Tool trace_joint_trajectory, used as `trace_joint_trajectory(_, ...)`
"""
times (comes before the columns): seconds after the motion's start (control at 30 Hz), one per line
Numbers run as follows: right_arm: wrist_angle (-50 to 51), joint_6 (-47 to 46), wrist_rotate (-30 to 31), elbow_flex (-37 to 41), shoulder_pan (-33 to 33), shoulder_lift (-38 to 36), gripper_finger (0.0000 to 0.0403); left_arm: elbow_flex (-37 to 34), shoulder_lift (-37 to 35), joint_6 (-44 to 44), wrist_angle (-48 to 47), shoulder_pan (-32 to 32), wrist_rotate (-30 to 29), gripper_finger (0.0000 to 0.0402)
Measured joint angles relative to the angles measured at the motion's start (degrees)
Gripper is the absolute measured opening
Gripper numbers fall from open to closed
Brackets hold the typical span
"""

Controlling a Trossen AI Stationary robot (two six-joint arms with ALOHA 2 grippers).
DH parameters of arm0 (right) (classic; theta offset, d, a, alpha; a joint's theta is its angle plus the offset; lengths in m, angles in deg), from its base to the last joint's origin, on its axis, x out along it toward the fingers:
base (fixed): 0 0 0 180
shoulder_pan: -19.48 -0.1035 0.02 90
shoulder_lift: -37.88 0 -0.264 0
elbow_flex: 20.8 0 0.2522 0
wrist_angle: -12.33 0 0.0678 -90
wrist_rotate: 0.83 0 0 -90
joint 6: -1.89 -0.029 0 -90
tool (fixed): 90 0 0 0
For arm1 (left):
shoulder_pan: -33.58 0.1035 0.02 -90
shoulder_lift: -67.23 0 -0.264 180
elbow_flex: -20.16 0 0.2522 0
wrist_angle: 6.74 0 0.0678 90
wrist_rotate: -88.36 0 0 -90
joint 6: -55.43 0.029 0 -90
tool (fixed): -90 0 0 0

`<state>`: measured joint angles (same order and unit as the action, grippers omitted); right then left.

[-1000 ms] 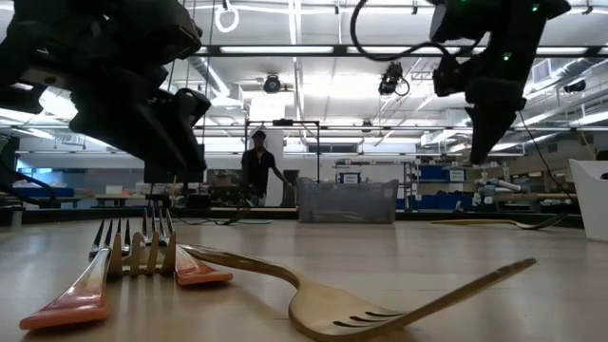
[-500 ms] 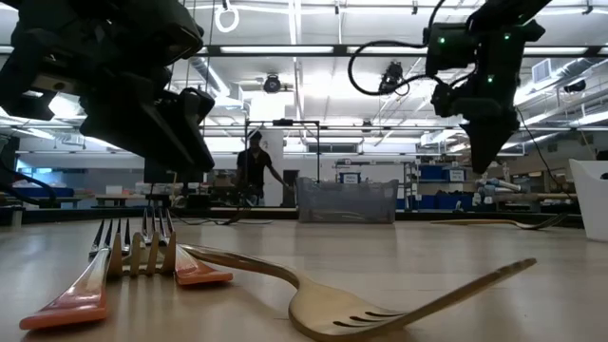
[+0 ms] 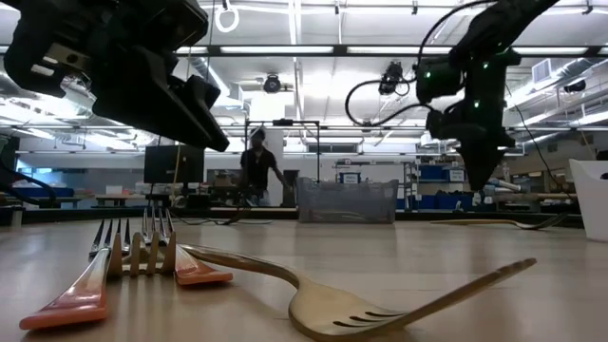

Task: Sort silverware by color (type)
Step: Put the gold fork into the white bin

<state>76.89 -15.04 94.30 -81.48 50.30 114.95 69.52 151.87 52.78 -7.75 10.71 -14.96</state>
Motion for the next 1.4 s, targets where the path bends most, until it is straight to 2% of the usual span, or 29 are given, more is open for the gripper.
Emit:
trace_joint_trajectory(0.4, -0.4, 2.1, 1.1, 0.0, 2.7, 8.8, 0.0078, 0.0, 0.0, -0.2, -0.2, 0.0, 0.0, 0.0142)
trace_joint_trajectory(1.03, -1.2, 3.6, -0.4, -0.1, 5.5, 13.6, 0.0076, 0.0, 0.0, -1.2, -1.2, 0.0, 0.0, 0.0142)
trace_joint_trajectory(1.4, -0.8, 3.5, 0.8, 0.0, 5.2, 13.2, 0.0016, 0.0, 0.0, -1.1, -2.0, 0.0, 0.0, 0.0142)
